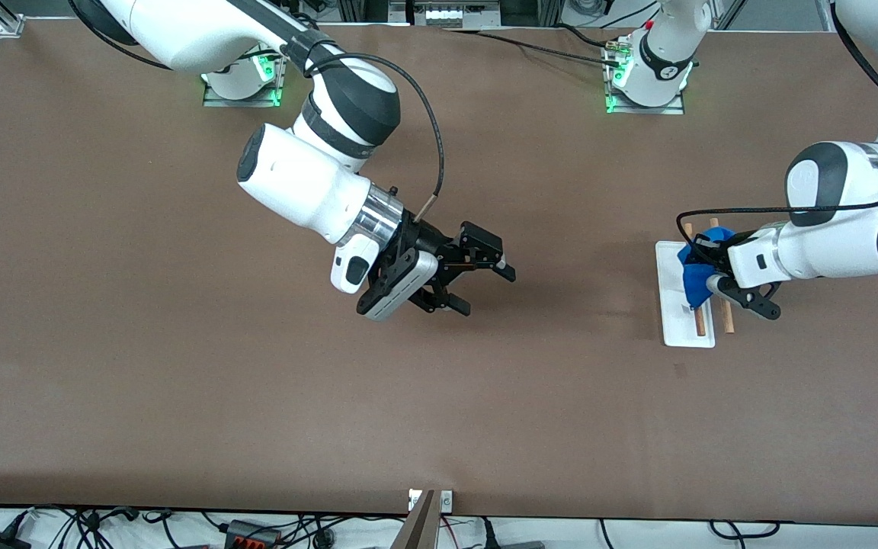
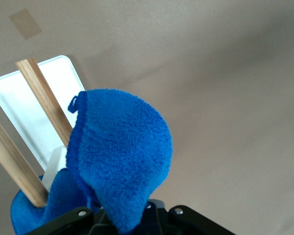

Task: Pass towel and hang on rack
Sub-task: 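Lower the towel with the left gripper onto the wooden dowels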

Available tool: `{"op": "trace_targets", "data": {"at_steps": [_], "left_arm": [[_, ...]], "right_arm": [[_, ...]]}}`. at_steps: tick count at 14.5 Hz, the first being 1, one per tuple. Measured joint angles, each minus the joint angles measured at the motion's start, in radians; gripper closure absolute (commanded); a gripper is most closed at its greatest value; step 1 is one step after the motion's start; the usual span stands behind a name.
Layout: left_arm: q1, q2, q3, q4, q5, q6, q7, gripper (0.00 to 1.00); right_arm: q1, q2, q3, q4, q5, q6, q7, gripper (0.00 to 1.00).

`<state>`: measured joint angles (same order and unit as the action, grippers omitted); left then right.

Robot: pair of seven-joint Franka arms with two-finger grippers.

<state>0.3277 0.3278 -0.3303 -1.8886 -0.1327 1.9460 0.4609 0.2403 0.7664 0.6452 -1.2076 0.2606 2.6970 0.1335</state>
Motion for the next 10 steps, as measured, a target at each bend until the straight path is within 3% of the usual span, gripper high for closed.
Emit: {"op": "trace_targets", "data": {"at_steps": [7, 10], "left_arm": [[0.009, 0.036, 0.001, -0.019, 0.057, 0.079, -0.001, 0.97], [0.025, 0.032, 0.004, 0.044, 0.058, -0.074, 0.003, 0.97]], "right_arm": [[0.000, 0.000, 0.000, -0.001, 0.000, 0.000, 0.000, 0.00], [0.000, 0.000, 0.000, -0.001, 0.000, 0.000, 0.000, 0.00]]}}
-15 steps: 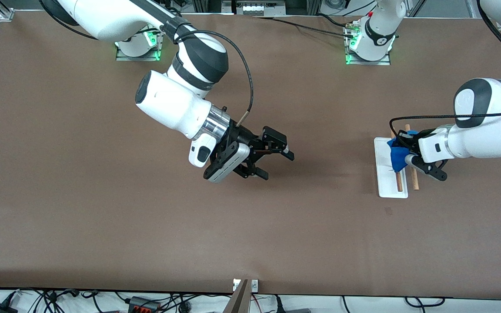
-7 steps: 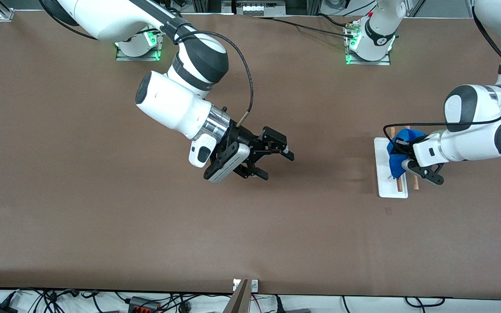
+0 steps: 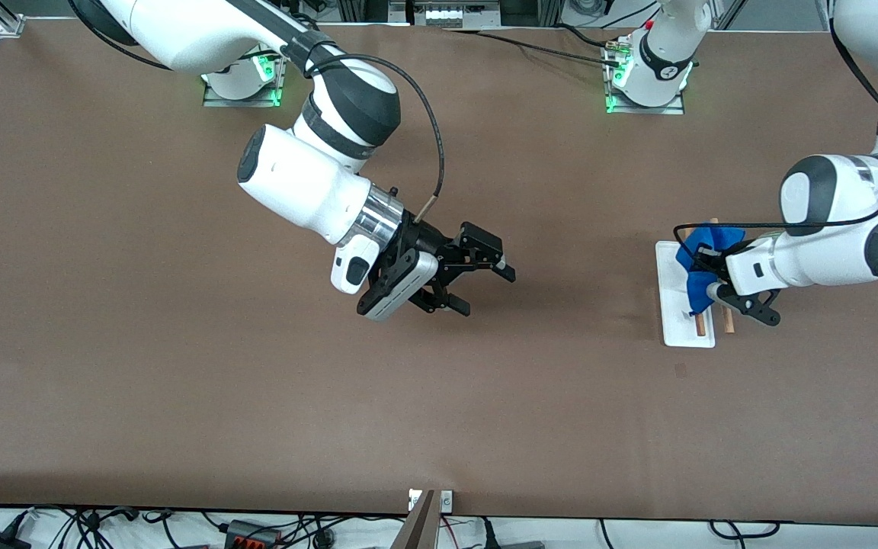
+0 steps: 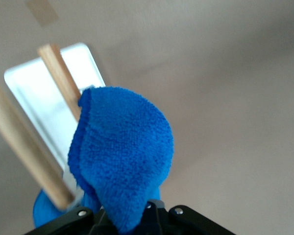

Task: Pass towel and hang on rack
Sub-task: 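Lower the towel with the left gripper onto the wooden dowels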

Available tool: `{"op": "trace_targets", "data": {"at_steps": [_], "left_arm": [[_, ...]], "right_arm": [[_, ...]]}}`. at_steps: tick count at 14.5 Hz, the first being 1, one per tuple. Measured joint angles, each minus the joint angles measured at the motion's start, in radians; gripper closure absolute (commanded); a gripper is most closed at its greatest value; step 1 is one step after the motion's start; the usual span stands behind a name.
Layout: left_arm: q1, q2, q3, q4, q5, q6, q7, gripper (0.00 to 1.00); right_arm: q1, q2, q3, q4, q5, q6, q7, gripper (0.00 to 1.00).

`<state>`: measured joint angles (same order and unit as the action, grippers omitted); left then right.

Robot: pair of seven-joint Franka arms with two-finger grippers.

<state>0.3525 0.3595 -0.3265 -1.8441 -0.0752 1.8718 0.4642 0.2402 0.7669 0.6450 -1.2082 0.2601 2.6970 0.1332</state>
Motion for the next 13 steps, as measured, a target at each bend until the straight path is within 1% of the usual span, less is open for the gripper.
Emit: {"op": "trace_targets", "data": {"at_steps": [2, 3, 5, 8, 11, 13], "left_arm": [[0.016, -0.005, 0.000, 0.094, 0.000, -0.151, 0.018, 0.98], [0.024, -0.010, 0.000, 0.136, 0.000, -0.205, 0.037, 0.98], [0.035, -0.015, 0.000, 0.197, 0.000, -0.255, 0.081, 0.98], [0.050, -0.005, 0.004, 0.212, 0.000, -0.261, 0.131, 0.98], [0.068, 0.027, 0.006, 0.212, 0.000, -0.229, 0.197, 0.98], [0.071, 0.041, 0.007, 0.212, 0.000, -0.224, 0.199, 0.97]], "right_arm": [[0.000, 0.000, 0.000, 0.000, 0.000, 0.000, 0.000, 0.00], [0.000, 0.000, 0.000, 0.000, 0.000, 0.000, 0.000, 0.00], [0.000, 0.000, 0.000, 0.000, 0.000, 0.000, 0.000, 0.00], [0.000, 0.000, 0.000, 0.000, 0.000, 0.000, 0.000, 0.00], [0.000, 0.000, 0.000, 0.000, 0.000, 0.000, -0.001, 0.00], [0.000, 0.000, 0.000, 0.000, 0.000, 0.000, -0.001, 0.00]]}}
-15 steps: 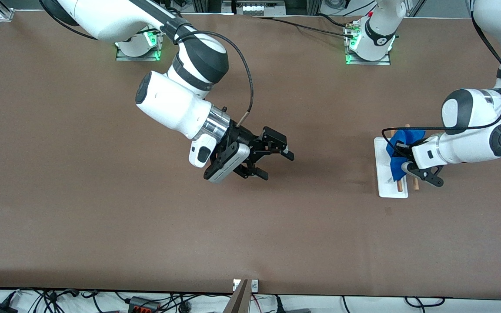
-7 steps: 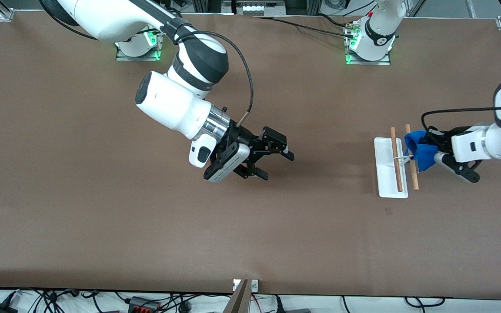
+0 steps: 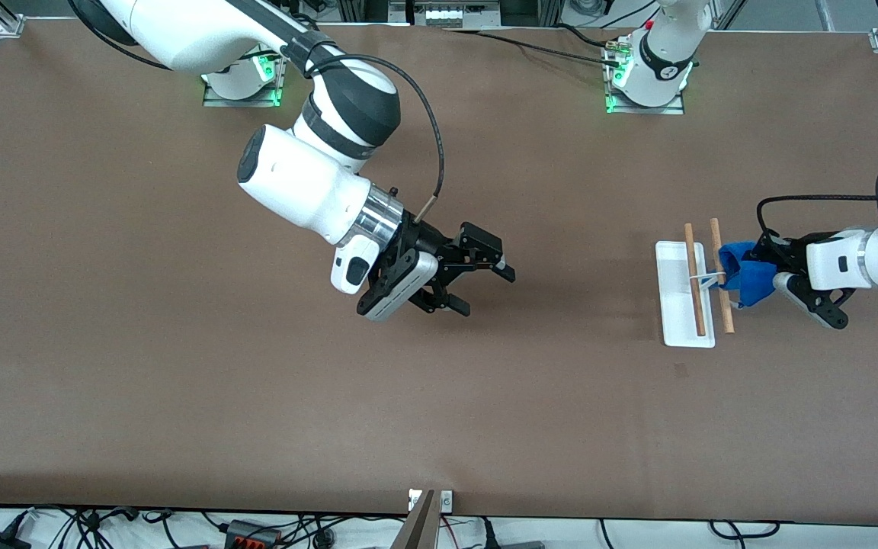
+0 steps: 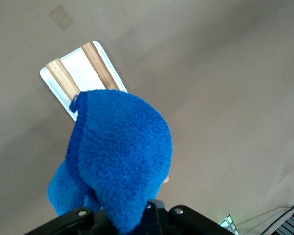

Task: Pass towel and hang on rack
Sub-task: 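Lower the towel with the left gripper onto the wooden dowels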

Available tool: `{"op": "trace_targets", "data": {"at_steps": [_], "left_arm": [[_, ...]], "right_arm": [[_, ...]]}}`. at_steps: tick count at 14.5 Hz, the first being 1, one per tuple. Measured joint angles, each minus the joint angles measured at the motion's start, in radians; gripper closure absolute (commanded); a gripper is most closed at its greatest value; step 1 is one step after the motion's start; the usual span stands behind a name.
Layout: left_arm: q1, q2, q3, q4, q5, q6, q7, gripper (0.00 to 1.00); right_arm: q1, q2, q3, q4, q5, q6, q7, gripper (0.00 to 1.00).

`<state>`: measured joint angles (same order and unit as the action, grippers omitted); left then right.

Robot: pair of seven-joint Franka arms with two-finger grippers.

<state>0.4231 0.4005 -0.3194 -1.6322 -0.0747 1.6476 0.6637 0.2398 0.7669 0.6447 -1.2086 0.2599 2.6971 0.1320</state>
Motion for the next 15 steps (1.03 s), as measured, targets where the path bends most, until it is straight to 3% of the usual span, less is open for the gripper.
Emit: {"op": "trace_targets", "data": {"at_steps": [9, 15], "left_arm": [[-0.032, 0.014, -0.012, -0.112, 0.000, 0.153, -0.148, 0.97], [-0.035, 0.011, -0.081, -0.143, 0.000, 0.169, -0.355, 0.97]], "right_arm": [[-0.002, 0.000, -0.001, 0.000, 0.000, 0.000, 0.000, 0.00], [-0.002, 0.000, -0.001, 0.000, 0.000, 0.000, 0.000, 0.00]]}}
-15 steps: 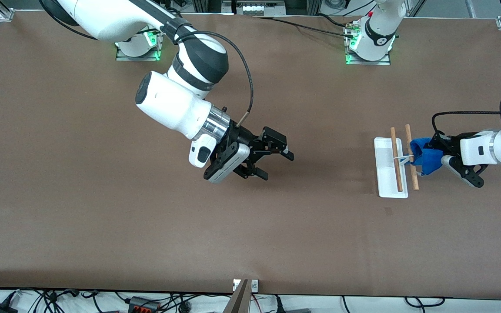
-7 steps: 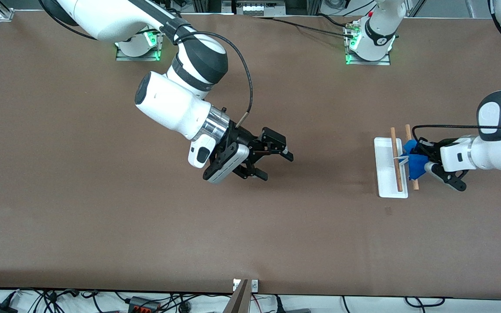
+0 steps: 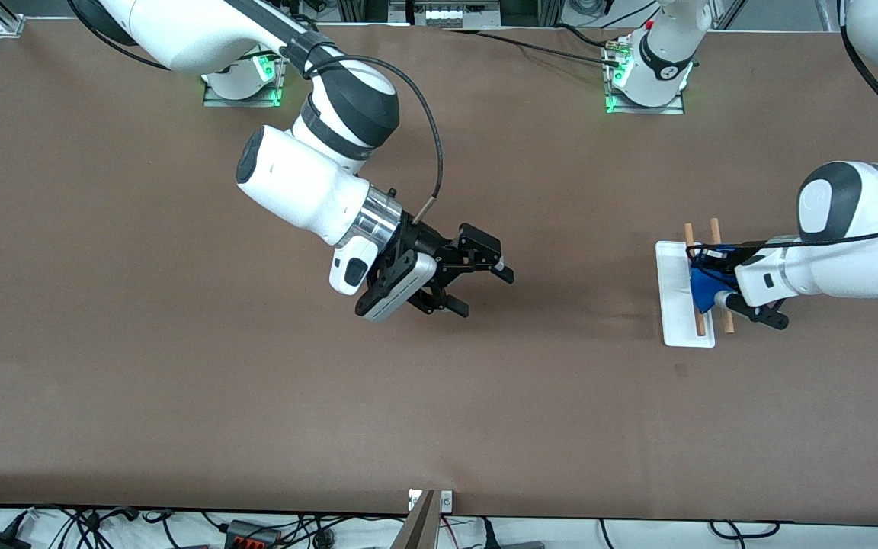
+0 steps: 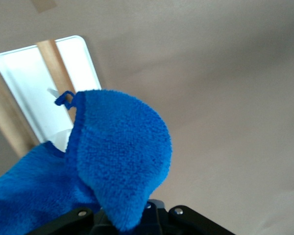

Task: Pass towel and hang on rack
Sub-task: 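Lower the towel with the left gripper onto the wooden dowels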

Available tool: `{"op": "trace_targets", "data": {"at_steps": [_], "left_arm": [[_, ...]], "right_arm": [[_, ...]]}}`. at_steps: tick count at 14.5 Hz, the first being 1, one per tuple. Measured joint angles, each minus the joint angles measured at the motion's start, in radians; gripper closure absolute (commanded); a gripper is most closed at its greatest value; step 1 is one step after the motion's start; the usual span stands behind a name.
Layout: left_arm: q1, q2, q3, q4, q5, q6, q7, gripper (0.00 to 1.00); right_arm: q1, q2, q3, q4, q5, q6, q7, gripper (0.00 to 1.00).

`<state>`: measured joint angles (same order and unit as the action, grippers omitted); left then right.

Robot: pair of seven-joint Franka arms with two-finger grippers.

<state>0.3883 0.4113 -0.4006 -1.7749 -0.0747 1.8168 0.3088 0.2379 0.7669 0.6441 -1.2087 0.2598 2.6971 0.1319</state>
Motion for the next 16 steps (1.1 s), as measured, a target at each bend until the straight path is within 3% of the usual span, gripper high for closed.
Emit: {"op": "trace_targets", "data": {"at_steps": [7, 14, 16], "left_arm": [[-0.001, 0.000, -0.014, -0.054, 0.000, 0.098, -0.030, 0.94], [-0.017, 0.000, -0.020, -0.065, 0.000, 0.114, -0.077, 0.93], [-0.022, 0.001, -0.021, -0.065, 0.000, 0.115, -0.088, 0.87]], "right_arm": [[0.000, 0.000, 0.000, 0.000, 0.000, 0.000, 0.000, 0.00], [0.000, 0.000, 0.000, 0.000, 0.000, 0.000, 0.000, 0.00], [0.000, 0.000, 0.000, 0.000, 0.000, 0.000, 0.000, 0.00]]}}
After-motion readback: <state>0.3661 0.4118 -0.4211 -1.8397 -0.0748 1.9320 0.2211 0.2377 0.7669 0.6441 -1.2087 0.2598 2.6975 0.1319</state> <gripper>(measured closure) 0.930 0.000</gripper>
